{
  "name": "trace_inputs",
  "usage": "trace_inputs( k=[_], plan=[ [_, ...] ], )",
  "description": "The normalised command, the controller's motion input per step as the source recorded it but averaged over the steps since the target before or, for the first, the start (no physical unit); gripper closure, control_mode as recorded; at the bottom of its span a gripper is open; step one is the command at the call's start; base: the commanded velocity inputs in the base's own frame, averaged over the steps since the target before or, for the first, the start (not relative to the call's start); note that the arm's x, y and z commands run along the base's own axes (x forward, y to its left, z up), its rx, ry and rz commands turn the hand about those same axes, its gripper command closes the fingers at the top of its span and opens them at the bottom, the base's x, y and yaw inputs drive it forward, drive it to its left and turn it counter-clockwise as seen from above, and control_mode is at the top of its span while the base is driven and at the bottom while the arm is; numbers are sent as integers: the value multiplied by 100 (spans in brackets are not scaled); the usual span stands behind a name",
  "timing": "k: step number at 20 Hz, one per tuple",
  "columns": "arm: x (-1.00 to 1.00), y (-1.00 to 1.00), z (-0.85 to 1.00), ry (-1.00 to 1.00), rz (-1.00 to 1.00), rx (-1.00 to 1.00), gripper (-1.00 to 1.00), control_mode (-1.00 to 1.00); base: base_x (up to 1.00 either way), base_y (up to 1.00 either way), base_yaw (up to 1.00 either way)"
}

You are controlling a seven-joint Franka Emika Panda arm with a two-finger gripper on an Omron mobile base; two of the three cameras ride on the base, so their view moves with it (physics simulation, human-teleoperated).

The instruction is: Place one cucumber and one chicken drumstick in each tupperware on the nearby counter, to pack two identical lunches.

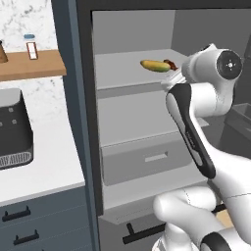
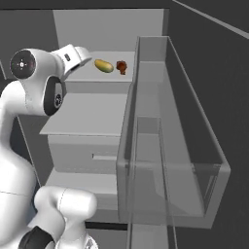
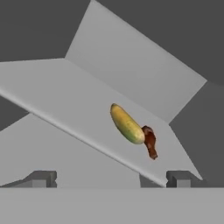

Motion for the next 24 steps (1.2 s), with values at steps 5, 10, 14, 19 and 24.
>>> trace_inputs(
  k=[5, 10, 14, 19, 24],
  plan=[
    [50, -1, 0, 6, -1, 0, -100, -100, 0, 0, 0],
    [9, -20, 0, 1, 0, 1, -100, -100, 0, 0, 0],
    [14, -21, -4, 0, 0, 0, -100, -100, 0, 0, 0],
    [18, -21, -3, 0, 0, 0, -100, -100, 0, 0, 0],
    [12, -12, 0, 0, 0, 0, -100, -100, 0, 0, 0]
  ],
)
